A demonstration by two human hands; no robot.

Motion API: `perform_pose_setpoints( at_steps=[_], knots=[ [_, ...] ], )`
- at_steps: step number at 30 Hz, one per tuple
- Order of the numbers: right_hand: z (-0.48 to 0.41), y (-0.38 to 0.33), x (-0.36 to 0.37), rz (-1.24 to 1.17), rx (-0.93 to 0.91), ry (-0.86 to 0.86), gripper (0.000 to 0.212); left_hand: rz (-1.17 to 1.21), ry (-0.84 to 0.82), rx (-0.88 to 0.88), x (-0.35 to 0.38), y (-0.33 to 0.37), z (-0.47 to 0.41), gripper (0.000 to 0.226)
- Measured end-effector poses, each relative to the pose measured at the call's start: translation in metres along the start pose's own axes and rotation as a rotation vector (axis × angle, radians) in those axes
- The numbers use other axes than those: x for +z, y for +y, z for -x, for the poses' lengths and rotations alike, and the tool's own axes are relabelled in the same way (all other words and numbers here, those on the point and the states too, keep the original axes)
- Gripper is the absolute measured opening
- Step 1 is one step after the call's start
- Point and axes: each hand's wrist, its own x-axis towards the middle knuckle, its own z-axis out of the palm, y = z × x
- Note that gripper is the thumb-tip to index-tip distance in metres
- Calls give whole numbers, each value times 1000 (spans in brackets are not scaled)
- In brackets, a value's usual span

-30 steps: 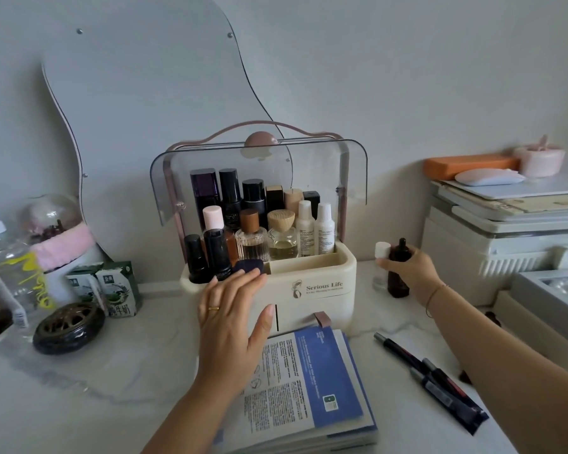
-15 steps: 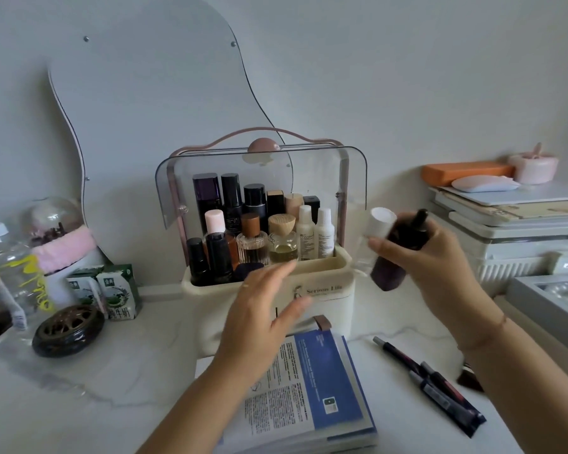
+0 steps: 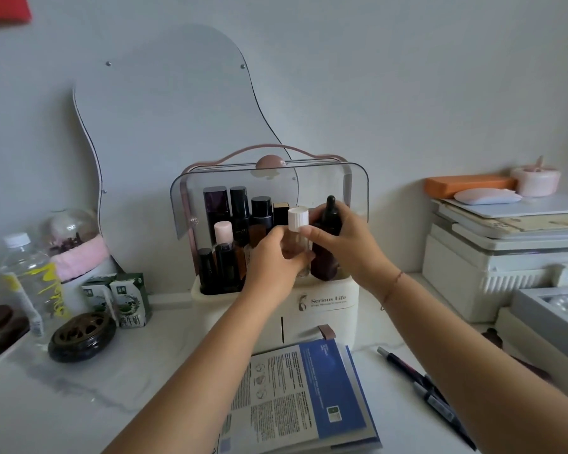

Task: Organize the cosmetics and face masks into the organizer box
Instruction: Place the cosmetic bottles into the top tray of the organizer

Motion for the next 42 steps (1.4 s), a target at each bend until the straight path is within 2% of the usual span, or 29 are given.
perform_pose_setpoints(
  at_steps=[4,10,15,19,23,32,39,42],
  knots=[
    [1,11,2,56,32,-19,24,-21,5,-34,1,-4,-1,43],
    [4,21,-2,108,82,-61,23,-52,-23,-57,4,-13,0,42],
    [6,22,-2,87,81,-52,33,-61,-44,-53,4,-15,0,49],
    [16,26,-3,55,50,6,34,-62,-26,-32,3,-15,1,50],
    [28,34,-3,152,10,91,45,-68,14,-21,3,-16,2,42],
    [48,46,-2,232,-2,217,52,-75,98,24,2,-18,15,60],
    [60,39,-8,229,52,237,55,-101,232,203,-23,-26,55,47],
    [71,36,-6,241,84,245,56,-131,302,222,-41,-38,79,37]
  ],
)
